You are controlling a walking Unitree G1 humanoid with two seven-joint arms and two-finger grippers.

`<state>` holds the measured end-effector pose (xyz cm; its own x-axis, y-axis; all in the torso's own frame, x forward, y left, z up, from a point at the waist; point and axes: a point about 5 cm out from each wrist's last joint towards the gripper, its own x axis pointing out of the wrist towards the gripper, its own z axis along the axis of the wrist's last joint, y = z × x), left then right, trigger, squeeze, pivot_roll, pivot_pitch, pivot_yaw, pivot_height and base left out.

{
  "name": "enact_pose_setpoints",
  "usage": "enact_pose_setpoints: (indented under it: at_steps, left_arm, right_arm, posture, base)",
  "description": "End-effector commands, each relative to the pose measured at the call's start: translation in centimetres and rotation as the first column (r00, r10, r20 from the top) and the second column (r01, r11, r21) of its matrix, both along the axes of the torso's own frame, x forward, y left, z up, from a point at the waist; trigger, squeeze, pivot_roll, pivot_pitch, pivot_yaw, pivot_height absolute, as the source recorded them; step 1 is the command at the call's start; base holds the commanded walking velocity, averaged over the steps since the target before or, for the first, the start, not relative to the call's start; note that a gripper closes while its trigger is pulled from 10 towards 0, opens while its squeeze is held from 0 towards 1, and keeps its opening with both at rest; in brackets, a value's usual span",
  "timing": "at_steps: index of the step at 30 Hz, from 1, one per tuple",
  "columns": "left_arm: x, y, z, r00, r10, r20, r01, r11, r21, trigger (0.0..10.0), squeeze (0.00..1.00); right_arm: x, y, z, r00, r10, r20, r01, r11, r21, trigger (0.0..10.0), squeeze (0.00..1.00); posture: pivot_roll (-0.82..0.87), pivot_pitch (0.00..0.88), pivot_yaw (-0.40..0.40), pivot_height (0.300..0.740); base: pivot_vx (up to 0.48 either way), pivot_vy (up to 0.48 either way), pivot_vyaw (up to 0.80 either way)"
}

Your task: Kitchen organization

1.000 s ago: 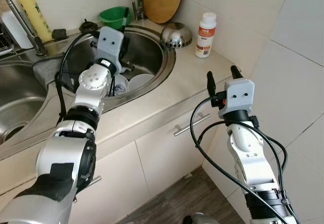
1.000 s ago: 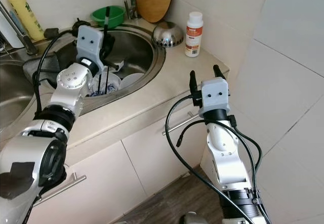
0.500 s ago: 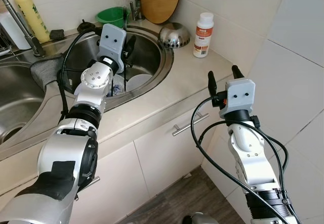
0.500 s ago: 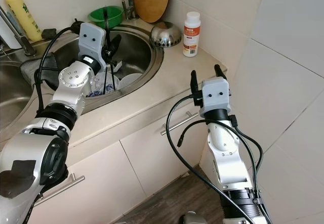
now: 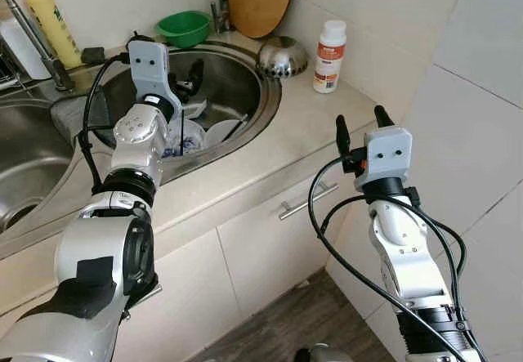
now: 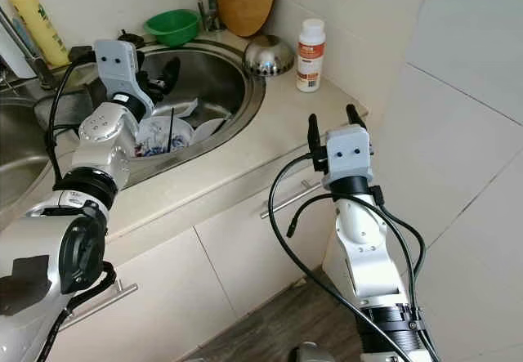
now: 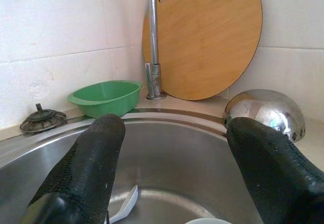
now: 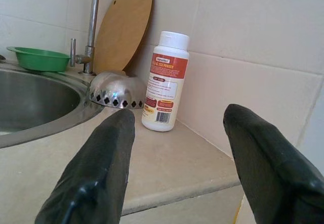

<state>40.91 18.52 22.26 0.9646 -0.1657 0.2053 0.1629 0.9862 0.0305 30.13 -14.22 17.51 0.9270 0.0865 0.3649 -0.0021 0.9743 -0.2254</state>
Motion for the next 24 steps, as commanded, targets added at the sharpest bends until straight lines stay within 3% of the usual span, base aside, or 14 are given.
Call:
enact_pose_setpoints:
  at_steps: [1,3,4,5,6,7,14,16,18,24]
  left_arm:
    - [0.1,0.0,1.1,0.999,-0.007,0.035,0.008,1.000,-0.027,10.0,1.00]
    - [0.1,-0.1,1.4,0.999,-0.012,0.045,0.013,1.000,-0.022,10.0,1.00]
    - [0.1,-0.2,1.5,0.999,-0.011,0.049,0.011,1.000,-0.006,10.0,0.78]
    - [0.1,-0.3,1.7,0.998,-0.008,0.056,0.007,1.000,0.013,10.0,0.30]
    - [0.1,-0.3,1.7,0.998,-0.008,0.056,0.007,1.000,0.013,10.0,0.30]
    - [0.0,-0.3,2.1,0.996,-0.012,0.083,0.010,0.999,0.032,10.0,0.00]
    - [-2.0,-1.9,2.4,0.962,-0.151,0.227,0.109,0.976,0.188,10.0,0.00]
    - [-3.7,-2.9,1.7,0.938,-0.225,0.265,0.154,0.952,0.264,10.0,0.00]
    - [-4.9,-3.1,1.1,0.935,-0.215,0.282,0.140,0.955,0.263,10.0,0.00]
    - [-6.1,-2.0,0.8,0.948,-0.114,0.297,0.036,0.966,0.256,10.0,0.00]
  right_arm:
    - [-0.1,0.0,0.3,1.000,0.001,0.011,-0.001,1.000,0.000,10.0,0.00]
    - [-0.1,0.0,0.3,1.000,0.000,0.012,0.000,1.000,0.000,10.0,0.00]
    - [-0.1,0.0,0.3,1.000,-0.001,0.011,0.001,1.000,0.000,10.0,0.00]
    - [-0.1,-0.1,0.3,1.000,-0.002,0.011,0.002,1.000,0.001,10.0,0.00]
    - [-0.1,-0.1,0.3,1.000,-0.002,0.011,0.002,1.000,0.001,10.0,0.00]
    - [-0.2,-0.1,0.3,1.000,-0.004,0.012,0.004,1.000,0.003,10.0,0.00]
    - [-0.2,0.1,0.4,1.000,0.000,0.015,0.000,1.000,0.006,10.0,0.00]
    - [-0.2,0.1,0.4,1.000,0.002,0.017,-0.002,1.000,0.008,10.0,0.00]
    - [-0.2,0.2,0.5,1.000,0.003,0.019,-0.003,1.000,0.010,10.0,0.00]
    - [-0.3,0.3,0.4,1.000,0.010,0.019,-0.010,1.000,0.014,10.0,0.00]
  posture:
    - [-0.14,0.035,0.048,0.740]
    - [-0.14,0.036,0.049,0.740]
    - [-0.13,0.036,0.049,0.740]
    - [-0.13,0.036,0.049,0.740]
    - [-0.13,0.036,0.049,0.740]
    - [-0.13,0.039,0.051,0.740]
    - [-0.13,0.041,0.052,0.740]
    - [-0.12,0.045,0.052,0.740]
    - [-0.11,0.045,0.051,0.740]
    - [-0.10,0.044,0.046,0.740]
  base:
    - [0.000,0.000,0.00]
    - [0.000,0.000,0.00]
    - [0.000,0.000,0.00]
    - [0.000,0.000,0.00]
    - [0.000,0.000,0.00]
    - [0.000,0.000,0.00]
    - [0.000,0.000,0.00]
    - [0.000,0.000,0.00]
    - [0.000,0.000,0.00]
    - [0.000,0.000,0.00]
